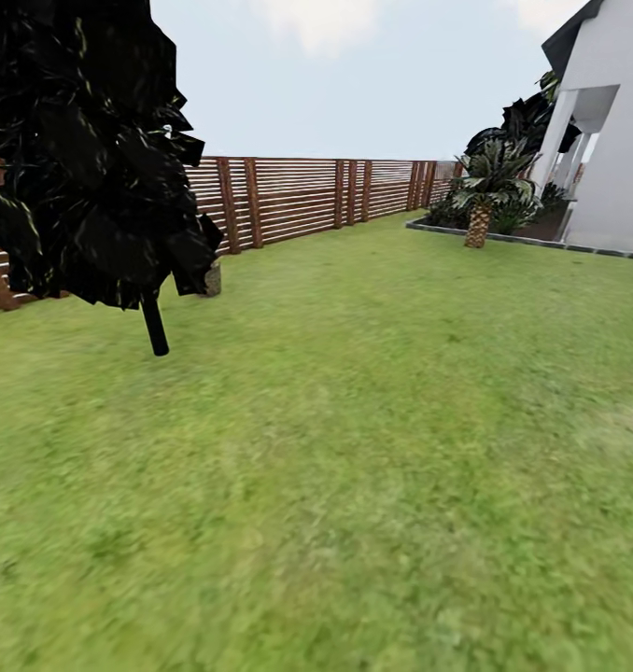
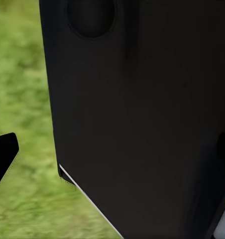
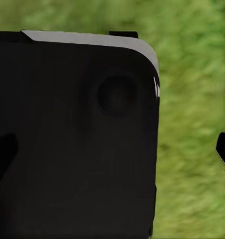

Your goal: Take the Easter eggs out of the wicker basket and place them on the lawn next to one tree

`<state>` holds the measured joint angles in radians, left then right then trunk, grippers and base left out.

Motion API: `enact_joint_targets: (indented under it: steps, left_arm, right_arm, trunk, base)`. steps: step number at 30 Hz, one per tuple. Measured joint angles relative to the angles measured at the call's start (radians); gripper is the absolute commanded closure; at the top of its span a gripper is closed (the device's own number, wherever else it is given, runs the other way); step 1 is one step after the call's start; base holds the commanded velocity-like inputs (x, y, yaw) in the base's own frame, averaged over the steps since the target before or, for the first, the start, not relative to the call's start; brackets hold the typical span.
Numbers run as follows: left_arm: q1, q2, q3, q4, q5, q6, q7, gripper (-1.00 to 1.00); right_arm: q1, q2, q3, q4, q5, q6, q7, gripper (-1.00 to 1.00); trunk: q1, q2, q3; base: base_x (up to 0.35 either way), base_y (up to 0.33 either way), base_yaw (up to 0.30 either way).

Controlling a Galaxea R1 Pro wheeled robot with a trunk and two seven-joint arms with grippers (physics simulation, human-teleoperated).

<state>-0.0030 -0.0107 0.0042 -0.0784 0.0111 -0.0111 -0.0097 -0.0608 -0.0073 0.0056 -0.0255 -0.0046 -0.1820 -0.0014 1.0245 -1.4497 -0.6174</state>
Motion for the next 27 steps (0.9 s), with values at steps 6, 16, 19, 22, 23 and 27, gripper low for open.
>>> enact_joint_targets:
  steps: [6,16,19,22,23,27]
  left_arm:
    - [-0.001,0.000,0.000,0.001,0.000,0.000,0.000,-1.00]
    - [0.000,0.000,0.000,0.002,0.000,0.000,0.000,-1.00]
    - [0.000,0.000,0.000,0.002,0.000,0.000,0.000,-1.00]
    - [0.000,0.000,0.000,0.002,0.000,0.000,0.000,-1.00]
    - [0.000,0.000,0.000,0.002,0.000,0.000,0.000,-1.00]
    - [0.000,0.000,0.000,0.002,0.000,0.000,0.000,-1.00]
  right_arm:
    - [0.000,0.001,0.000,0.001,0.000,0.001,0.000,-1.00]
    - [0.000,0.005,0.000,0.000,-0.001,0.000,0.000,-1.00]
    - [0.000,0.008,0.000,0.000,-0.002,0.000,0.001,-1.00]
    - [0.000,0.010,0.000,0.000,-0.002,0.000,0.001,-1.00]
    - [0.000,0.010,0.000,0.000,-0.002,0.000,0.001,-1.00]
    - [0.000,0.010,0.000,0.001,-0.002,0.000,0.001,-1.00]
  trunk:
    - [0.000,0.000,0.000]
    - [0.000,0.000,0.000]
    - [0.000,0.000,0.000]
    - [0.000,0.000,0.000]
    - [0.000,0.000,0.000]
    - [0.000,0.000,0.000]
  base:
    - [0.338,0.000,0.000]
    - [0.338,0.000,0.000]
    - [0.338,0.000,0.000]
    - [0.338,0.000,0.000]
    - [0.338,0.000,0.000]
    - [0.338,0.000,0.000]
